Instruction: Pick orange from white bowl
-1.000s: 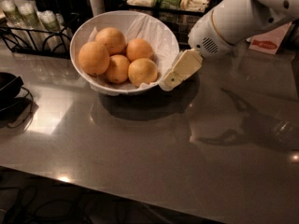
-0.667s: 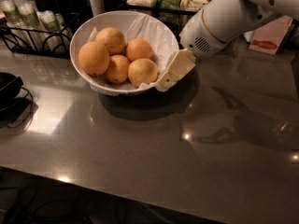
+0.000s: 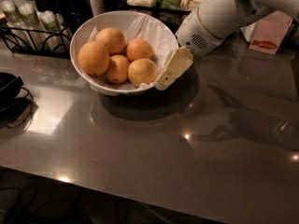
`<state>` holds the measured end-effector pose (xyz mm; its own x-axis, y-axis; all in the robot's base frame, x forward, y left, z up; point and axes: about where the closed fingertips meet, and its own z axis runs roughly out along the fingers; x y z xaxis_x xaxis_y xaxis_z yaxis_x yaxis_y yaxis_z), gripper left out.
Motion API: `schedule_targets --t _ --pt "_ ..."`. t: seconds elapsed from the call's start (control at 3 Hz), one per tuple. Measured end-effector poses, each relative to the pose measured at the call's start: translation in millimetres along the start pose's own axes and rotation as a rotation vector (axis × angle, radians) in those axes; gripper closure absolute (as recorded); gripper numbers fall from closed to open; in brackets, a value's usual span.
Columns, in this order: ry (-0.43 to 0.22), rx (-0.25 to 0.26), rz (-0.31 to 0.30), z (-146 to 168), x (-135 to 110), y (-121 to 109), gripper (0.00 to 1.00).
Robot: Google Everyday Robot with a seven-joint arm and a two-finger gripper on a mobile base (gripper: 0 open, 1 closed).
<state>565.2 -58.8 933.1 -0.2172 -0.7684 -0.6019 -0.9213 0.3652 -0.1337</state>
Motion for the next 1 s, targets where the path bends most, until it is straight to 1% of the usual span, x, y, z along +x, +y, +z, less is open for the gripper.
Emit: schedule_targets --t 0.33,0.67,1.0 --pt "-0.012 0.024 0.075 1.1 -4.4 -3.5 0.0" --pt "-0.042 0.055 0.17 6.7 -13.3 -6.3 0.0" --pt "-0.045 0.041 0.18 9.1 -13.2 -5.3 0.0"
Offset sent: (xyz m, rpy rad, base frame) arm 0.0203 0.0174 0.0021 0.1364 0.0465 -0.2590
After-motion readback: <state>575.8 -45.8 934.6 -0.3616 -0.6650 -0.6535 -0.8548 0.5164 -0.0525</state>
